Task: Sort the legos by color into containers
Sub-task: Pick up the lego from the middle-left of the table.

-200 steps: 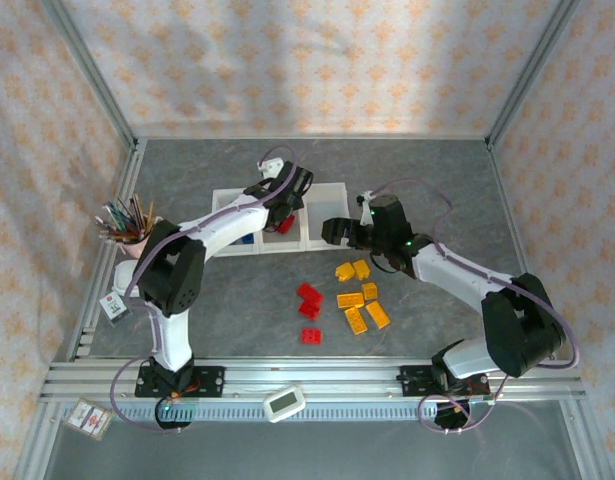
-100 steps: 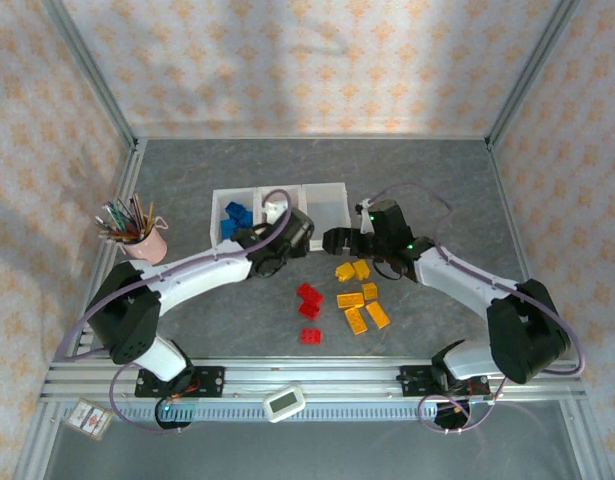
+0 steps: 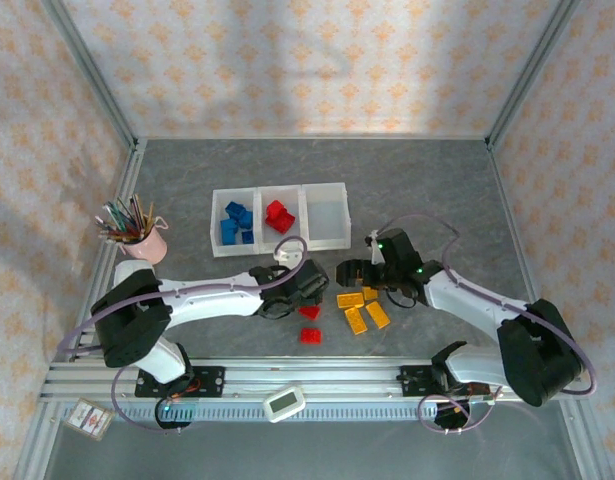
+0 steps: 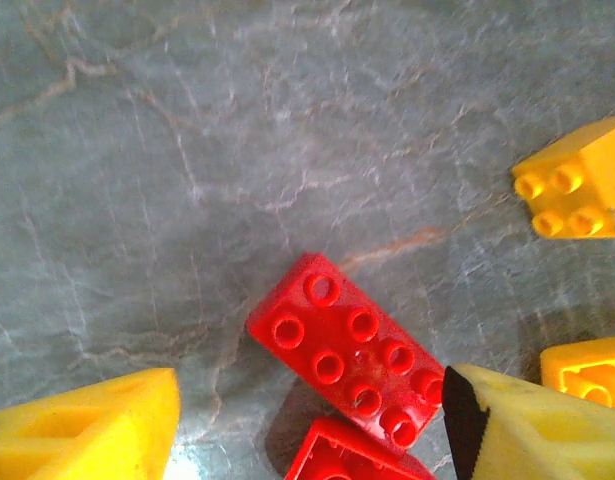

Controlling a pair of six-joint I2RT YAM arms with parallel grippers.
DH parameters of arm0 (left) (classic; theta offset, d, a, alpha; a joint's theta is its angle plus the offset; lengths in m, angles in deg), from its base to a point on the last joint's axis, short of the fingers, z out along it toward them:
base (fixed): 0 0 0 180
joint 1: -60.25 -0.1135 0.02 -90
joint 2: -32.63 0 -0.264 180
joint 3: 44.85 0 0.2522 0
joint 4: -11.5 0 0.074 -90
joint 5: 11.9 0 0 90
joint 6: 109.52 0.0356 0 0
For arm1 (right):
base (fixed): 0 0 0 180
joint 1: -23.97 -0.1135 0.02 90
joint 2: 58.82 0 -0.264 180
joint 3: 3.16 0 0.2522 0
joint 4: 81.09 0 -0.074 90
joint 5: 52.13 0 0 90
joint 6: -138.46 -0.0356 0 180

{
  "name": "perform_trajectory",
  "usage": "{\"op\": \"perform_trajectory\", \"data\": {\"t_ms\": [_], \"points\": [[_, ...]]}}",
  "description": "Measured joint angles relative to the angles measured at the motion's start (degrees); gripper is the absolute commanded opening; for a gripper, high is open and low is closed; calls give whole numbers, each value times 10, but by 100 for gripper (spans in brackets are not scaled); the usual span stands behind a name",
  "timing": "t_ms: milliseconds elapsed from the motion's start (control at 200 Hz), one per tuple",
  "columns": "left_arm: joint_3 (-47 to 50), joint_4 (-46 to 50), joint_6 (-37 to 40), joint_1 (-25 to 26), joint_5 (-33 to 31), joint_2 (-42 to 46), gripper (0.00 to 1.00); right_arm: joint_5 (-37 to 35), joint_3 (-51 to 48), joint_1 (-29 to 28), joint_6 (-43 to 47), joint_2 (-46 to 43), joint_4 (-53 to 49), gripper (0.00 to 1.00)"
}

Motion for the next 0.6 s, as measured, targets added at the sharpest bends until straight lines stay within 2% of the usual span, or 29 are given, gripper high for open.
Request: {"op": "perform_trajectory", "data": {"t_ms": [330, 601], "points": [[-7, -52, -56, 3, 4, -61, 78, -9, -10, 0, 0, -5, 3, 99], [-54, -58, -57, 3, 2, -101, 68, 5, -20, 30, -8, -7, 21, 100]]}}
